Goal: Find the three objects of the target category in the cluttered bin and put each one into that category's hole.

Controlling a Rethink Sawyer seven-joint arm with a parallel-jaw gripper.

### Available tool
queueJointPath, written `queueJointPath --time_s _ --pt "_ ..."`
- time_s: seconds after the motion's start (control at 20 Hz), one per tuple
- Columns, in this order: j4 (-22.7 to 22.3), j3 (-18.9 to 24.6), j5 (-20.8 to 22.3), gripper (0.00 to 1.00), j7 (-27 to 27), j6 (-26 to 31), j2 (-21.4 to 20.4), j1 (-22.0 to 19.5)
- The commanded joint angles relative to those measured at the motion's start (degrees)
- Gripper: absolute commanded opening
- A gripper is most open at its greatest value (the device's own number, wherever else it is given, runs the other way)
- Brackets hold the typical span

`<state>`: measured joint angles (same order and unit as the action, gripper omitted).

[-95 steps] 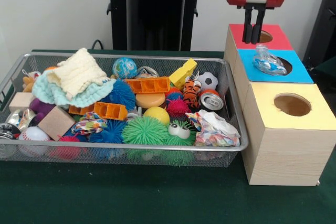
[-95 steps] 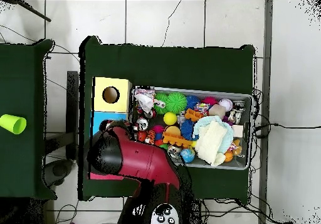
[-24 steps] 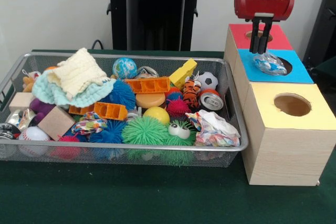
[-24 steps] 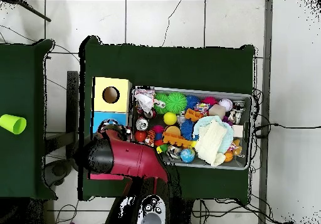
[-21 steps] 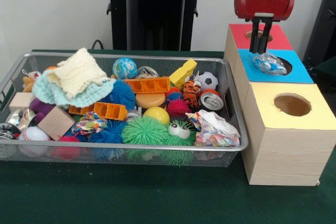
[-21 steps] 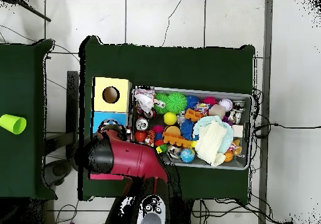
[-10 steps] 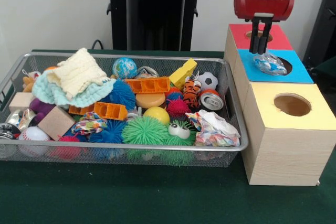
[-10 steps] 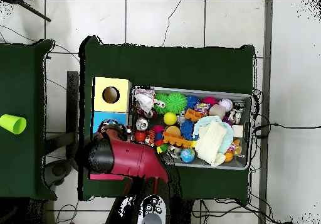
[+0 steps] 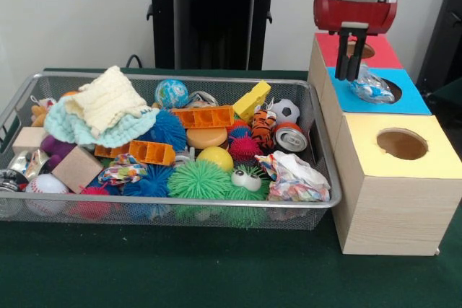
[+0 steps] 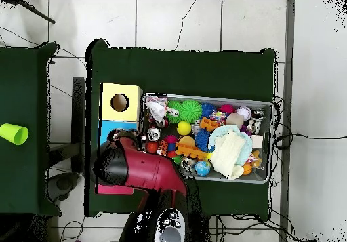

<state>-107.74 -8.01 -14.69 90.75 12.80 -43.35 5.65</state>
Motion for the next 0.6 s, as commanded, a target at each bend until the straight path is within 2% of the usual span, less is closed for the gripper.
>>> queueJointPath --time_s 0.05,0.6 --pt "1.1 5.3 -0.3 0.0 10.7 -2.9 3.4 -2.1" --pt "1.7 4.5 -0.9 0.0 10.9 -1.0 3.0 -1.3"
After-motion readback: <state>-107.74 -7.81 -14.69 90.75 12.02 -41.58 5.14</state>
